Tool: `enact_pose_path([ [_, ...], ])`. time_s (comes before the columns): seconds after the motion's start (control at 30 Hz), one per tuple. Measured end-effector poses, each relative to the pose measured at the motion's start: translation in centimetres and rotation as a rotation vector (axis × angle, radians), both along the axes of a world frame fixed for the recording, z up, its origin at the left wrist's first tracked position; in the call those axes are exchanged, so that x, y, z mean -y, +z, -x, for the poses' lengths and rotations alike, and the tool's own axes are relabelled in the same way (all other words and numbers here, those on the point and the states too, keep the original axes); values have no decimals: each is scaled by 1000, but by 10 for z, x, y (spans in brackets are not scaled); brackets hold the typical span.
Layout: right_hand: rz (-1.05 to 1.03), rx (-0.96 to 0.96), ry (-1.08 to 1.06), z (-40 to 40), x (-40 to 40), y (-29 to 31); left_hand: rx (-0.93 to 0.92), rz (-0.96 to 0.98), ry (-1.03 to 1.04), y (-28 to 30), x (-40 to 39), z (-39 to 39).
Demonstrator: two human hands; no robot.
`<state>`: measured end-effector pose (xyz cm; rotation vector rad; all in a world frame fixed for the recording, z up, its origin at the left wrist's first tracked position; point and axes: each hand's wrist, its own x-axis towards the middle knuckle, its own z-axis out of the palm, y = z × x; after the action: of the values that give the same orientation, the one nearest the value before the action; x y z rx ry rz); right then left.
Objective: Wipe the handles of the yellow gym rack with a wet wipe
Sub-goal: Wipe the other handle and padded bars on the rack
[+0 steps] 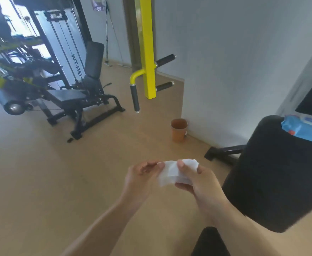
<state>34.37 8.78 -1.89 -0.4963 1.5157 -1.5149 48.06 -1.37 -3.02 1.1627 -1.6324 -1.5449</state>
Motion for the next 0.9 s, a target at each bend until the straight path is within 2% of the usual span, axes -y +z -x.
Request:
enact_pose_path([
  [0.2,-2,63,15,-7,84,-4,-6,-10,40,-2,73,-8],
  [0.3,-37,113,12,4,131,-15,55,-17,44,-11,114,-2],
  [0.5,37,211,-71,50,246,-29,114,15,116,-19,221,29],
  [0.6,23,199,-154,87,319,-39,135,39,182,-14,280,55],
  [0.7,-1,276,-204,113,389,-45,145,68,196,-6,329,80],
  [0.73,0,263,-252,118,411,-45,142,77,193,-3,343,87],
  [0.8,8,111,-336,122,448,-41,130,104,190,1,368,100],
  [0.83,24,8,-316,120,462,-36,124,121,192,2,381,106],
  [0.9,99,-203,-138,110,478,-26,108,155,189,5,403,116],
])
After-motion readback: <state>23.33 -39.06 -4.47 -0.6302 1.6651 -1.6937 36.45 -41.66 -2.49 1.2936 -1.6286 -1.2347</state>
